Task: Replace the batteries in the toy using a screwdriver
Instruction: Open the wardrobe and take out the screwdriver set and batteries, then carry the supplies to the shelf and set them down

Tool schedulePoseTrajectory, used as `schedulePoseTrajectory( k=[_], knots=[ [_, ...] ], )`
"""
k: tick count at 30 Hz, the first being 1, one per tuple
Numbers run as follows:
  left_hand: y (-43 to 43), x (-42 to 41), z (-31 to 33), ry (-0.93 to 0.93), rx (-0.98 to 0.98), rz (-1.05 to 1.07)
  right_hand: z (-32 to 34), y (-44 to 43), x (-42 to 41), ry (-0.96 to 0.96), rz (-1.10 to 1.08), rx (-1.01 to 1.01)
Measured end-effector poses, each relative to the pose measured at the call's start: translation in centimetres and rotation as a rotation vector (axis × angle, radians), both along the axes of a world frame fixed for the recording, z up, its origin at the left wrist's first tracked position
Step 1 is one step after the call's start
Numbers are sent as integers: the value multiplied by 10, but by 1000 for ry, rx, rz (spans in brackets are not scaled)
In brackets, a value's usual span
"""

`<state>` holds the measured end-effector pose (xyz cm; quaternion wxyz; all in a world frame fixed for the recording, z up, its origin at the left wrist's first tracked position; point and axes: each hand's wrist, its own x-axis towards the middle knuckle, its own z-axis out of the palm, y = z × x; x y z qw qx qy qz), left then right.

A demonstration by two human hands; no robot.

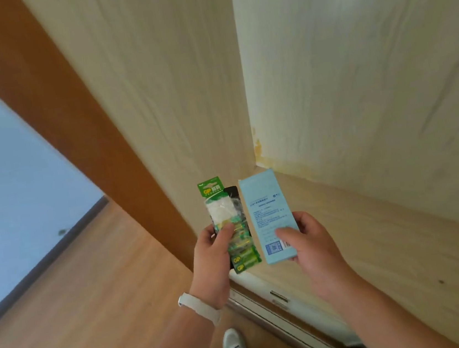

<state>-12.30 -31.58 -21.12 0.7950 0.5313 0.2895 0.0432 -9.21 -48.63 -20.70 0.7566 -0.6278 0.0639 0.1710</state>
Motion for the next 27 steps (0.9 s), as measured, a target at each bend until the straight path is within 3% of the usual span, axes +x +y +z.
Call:
schedulePoseTrajectory(
  k=[13,27],
  knots=[
    [101,-126,-15,30,15,445,-13,111,-39,9,421,7],
    [287,-155,-46,35,-53,769,-17,336,-23,28,749,-124]
  ],
)
